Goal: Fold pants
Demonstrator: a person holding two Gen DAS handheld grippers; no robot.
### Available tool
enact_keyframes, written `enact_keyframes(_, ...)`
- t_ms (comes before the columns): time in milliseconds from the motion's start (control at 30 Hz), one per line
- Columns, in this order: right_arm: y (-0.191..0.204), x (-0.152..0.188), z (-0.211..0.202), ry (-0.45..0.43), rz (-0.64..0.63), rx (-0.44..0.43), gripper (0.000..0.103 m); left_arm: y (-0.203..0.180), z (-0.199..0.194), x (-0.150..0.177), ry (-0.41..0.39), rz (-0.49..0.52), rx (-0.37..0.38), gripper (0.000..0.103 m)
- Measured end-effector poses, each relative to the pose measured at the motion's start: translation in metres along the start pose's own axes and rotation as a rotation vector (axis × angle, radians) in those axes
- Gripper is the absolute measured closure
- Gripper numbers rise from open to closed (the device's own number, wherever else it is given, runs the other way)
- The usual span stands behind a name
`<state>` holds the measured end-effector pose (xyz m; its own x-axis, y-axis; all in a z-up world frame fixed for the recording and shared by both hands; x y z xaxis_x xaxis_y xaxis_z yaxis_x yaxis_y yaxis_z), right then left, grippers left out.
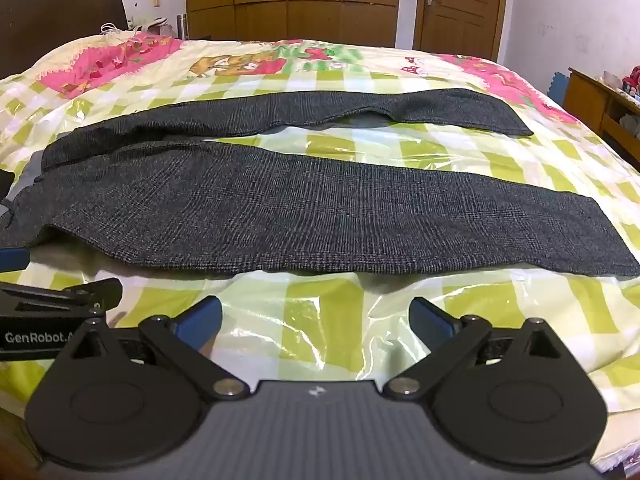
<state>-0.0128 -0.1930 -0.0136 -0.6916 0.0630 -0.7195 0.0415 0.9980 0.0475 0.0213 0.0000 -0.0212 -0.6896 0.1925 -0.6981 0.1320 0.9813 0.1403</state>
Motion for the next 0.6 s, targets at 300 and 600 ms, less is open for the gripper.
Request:
enact_keyframes(300,-0.0054,0.0025,0.0038,0.008,0.004,0.0,0.004,0.0069,0.0038,0.0061,0.05,-0.041,0.037,0.0)
enact_keyframes(600,0.0011,0.0019,0.0036,0.017,-0.001,0.001,0.004,0.0018,0.0066,0.0069,0.125,-0.074,0.025,0.0)
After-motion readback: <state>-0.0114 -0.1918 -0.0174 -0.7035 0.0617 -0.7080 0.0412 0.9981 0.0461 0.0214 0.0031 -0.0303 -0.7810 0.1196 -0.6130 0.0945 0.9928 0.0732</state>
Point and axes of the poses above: each gripper's, at about its wrist camera, not at the fingertips, and z roughly the way its jaws point, y to its left, x to its underside, the point moved 3 cm from there along z, roughly the way its jaws point, and after that the axes turned 5 degrees about z, right-handed, at the moved point
